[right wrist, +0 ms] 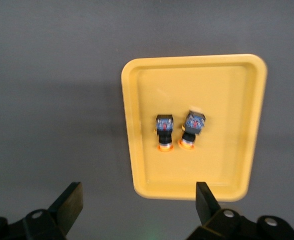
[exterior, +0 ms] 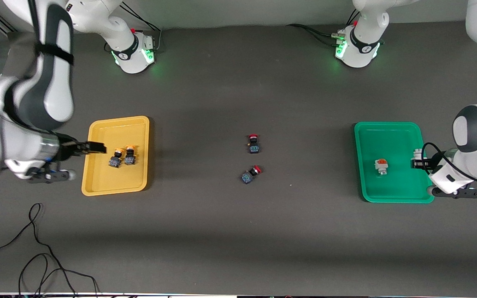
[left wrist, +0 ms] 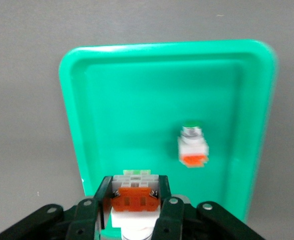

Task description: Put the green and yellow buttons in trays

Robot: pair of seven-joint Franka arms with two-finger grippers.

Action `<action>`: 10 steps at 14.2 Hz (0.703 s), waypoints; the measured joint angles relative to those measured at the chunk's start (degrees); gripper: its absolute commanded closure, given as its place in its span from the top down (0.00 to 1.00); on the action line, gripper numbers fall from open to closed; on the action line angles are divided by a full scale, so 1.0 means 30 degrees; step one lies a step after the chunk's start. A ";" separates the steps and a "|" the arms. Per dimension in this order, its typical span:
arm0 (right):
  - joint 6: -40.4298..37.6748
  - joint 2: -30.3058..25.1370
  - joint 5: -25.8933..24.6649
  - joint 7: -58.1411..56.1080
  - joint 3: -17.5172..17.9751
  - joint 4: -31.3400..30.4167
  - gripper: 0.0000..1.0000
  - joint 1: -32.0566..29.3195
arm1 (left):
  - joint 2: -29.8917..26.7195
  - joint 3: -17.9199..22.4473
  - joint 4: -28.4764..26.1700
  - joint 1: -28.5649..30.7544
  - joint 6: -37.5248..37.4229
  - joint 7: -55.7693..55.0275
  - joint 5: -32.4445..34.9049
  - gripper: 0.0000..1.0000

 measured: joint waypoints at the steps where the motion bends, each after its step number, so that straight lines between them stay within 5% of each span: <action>1: -0.0991 -0.0132 -0.0058 0.0147 -0.0527 0.1066 1.00 0.0262 | 0.0334 -0.0005 -0.1022 0.0215 0.1638 0.0013 0.0220 0.24; 3: -0.2015 -0.0627 -0.0370 0.0240 -0.1912 0.2211 1.00 0.1434 | 0.1155 -0.0039 -0.2287 0.0275 0.3746 0.0013 0.0498 0.30; 5: -0.2863 -0.1132 -0.0767 0.0306 -0.3091 0.2634 1.00 0.2733 | 0.1845 -0.0149 -0.2532 0.0269 0.4473 0.0013 0.0763 1.00; 10: -0.4529 -0.1279 -0.1259 0.0432 -0.3651 0.3792 1.00 0.3242 | 0.1754 -0.0161 -0.2004 0.0295 0.4275 0.0331 0.0989 1.00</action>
